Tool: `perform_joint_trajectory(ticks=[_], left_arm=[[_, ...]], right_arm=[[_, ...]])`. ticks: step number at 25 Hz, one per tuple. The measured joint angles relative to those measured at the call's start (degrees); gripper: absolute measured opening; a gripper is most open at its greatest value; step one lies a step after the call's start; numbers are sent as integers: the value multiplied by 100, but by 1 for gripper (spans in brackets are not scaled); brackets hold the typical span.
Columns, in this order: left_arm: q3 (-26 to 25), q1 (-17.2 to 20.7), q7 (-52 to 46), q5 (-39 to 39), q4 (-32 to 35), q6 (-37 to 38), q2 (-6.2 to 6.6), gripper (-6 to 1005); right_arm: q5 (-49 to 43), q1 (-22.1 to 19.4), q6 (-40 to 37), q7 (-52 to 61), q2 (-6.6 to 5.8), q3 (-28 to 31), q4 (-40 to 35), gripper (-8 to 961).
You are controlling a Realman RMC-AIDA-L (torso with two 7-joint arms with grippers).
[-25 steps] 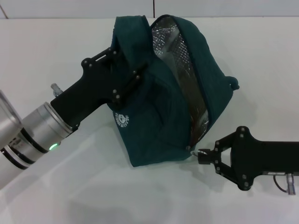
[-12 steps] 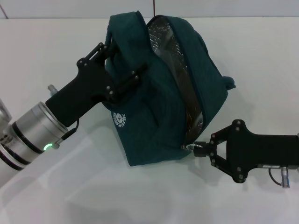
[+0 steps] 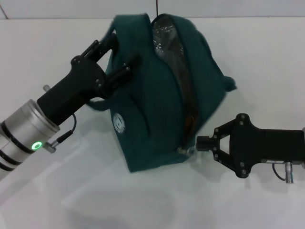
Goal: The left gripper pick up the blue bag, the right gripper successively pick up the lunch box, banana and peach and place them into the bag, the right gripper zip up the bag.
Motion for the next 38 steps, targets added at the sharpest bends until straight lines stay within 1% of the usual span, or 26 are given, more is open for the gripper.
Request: perform_joint_trajectory(ticks=[7,10,13,15,18,21,22,26,29,34,38], left_arm=[[1,161,-445,-1,132,148,21,826],[5,330,-476,-1,267,169,28,825],[21,549,-409,26,388,424,33,824],[32,713,-256,55,419,688,43,822],[64,1055,209,91,428,1053,30,820],[227,1306,607,198,402,1180,15,820],[355,1388,736,246,397,1193,17,820],[757,1545,1048,320,387,1201,40,820],[854,1587,1223,328,382,1202,40,820],[869,1564,1263,330,379,1197,34,819],[877,1511,1269,335,377,1199,32,819]], right_arm=[[0,88,5,-4,-11,-2,31,34],[0,92,5,-5,-11,-7,1,35],[62,100,4,-6,-4,-11,-8,35],[148,101,3,-7,-2,-28,-12,35],[178,108,-9,22,-13,-54,-18,36],[121,123,-48,305,-48,-118,-47,36],[49,140,-48,471,-59,-154,-72,36],[-682,333,-42,1349,-76,-266,-230,37],[-999,383,-8,1654,-76,-265,-274,37],[-1062,339,183,1705,-16,-293,-277,154],[-1014,337,351,1716,10,-468,-230,245]])
